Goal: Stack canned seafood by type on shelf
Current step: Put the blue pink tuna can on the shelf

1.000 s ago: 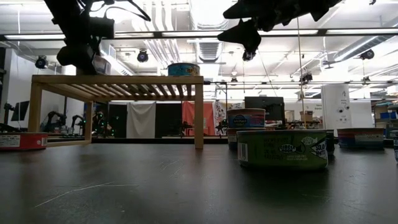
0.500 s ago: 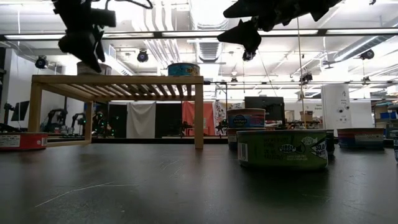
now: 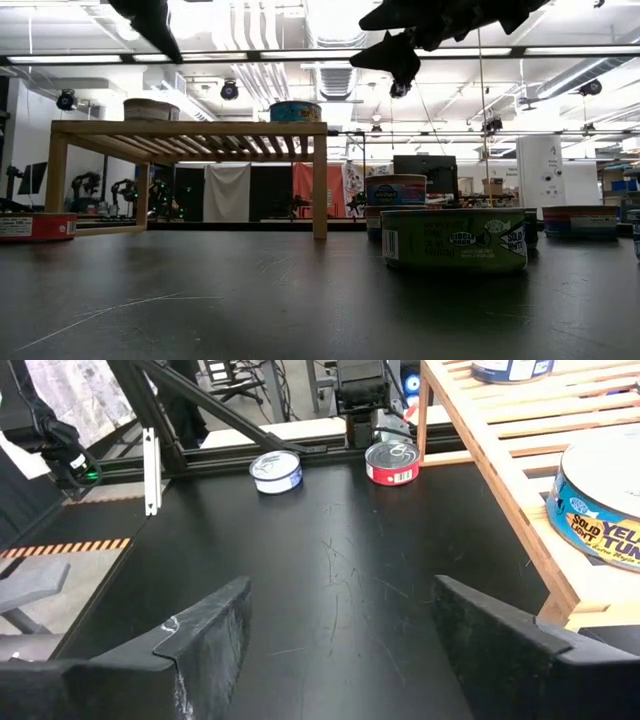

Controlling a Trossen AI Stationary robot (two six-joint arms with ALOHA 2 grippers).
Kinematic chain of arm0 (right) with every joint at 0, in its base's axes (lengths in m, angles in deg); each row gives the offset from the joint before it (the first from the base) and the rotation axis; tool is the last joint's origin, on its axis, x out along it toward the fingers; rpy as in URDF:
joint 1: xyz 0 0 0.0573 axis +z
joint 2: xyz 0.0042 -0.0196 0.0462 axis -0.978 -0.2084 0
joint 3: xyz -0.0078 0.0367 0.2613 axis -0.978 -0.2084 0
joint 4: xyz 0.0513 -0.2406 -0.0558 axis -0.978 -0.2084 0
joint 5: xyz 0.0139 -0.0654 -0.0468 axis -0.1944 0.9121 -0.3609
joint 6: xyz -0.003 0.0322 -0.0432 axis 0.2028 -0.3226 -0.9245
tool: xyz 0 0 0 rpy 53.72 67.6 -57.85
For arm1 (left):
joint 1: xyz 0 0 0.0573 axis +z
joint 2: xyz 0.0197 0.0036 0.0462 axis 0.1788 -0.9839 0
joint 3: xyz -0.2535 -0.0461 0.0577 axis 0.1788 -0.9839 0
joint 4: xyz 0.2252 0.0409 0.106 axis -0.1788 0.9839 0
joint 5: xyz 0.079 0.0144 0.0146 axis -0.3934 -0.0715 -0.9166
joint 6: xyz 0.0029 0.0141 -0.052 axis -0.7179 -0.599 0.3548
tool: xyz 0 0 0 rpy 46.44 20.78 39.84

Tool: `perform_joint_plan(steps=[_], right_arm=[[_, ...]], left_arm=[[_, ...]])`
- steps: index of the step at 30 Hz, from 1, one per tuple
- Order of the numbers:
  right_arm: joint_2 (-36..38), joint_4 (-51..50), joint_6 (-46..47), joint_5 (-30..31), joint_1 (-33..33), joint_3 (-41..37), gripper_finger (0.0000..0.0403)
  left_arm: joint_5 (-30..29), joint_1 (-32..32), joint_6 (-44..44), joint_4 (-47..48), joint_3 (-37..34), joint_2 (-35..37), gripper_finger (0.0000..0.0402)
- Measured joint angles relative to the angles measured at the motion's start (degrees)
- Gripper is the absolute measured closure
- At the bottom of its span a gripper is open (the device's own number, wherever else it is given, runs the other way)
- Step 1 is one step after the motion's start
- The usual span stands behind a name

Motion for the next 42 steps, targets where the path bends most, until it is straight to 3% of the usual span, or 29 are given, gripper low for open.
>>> perform_joint_plan(steps=[5, 12, 17, 27, 42], right_arm=[[0.0, 0.0, -0.1, 0.0, 0.0, 0.0, 0.01], [0.0, -0.1, 0.0, 0.0, 0.0, -0.8, 0.0108], [0.0, 0.0, 0.0, 0.0, 0.0, -1.0, 0.0118], [0.0, 0.0, -0.1, 0.0, 0.0, -1.0, 0.0113], [0.0, 0.0, -0.2, 0.0, 0.0, -1.0, 0.0118]], left_arm=[[1.8, 0.0, 4.2, 2.6, 2.6, 0.0, 0.0202], [3.0, 0.0, 8.9, 8.2, 0.4, 0.0, 0.0385], [2.4, 0.0, 9.2, 8.0, -2.9, 0.0, 0.0398], [-4.1, 0.3, 9.2, 7.9, -5.7, -0.2, 0.0401], [-5.0, 6.0, 9.0, 7.7, -5.8, -0.2, 0.0401]])
